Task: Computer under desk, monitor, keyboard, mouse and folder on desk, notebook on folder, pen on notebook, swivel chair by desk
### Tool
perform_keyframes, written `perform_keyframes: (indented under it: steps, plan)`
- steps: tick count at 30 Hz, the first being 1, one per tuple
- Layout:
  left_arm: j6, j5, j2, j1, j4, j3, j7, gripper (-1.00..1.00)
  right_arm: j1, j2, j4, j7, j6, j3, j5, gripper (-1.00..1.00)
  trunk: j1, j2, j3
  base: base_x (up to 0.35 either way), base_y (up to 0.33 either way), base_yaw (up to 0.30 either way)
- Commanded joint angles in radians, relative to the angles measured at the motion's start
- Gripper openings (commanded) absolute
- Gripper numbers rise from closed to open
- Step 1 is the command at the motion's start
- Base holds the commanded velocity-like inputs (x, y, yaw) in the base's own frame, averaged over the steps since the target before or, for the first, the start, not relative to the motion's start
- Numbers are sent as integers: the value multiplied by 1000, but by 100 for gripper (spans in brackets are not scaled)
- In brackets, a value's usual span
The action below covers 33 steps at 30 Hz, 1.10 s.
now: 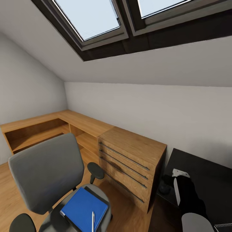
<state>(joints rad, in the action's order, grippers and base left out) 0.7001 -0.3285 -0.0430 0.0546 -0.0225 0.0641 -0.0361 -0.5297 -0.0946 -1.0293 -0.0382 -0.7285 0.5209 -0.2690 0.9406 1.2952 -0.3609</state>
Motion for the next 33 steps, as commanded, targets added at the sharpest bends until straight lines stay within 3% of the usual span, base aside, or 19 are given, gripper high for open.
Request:
perform_keyframes:
  steps: [1,13,33]
  plan:
    - [2,1,0,1,0,6,-4,100,-1,-1,-1,-4,-4,3,-6,100,0,1,-1,0,0,0]
    - [1,0,0,1,1,8,-3,100,-1,-2,0,-6,-3,2,-6,100,0,1,-1,0,0,0]
    - [2,0,0,1,1,9,-3,100,-1,-2,1,-5,-3,2,-6,100,77,141,-64,0,0,0]
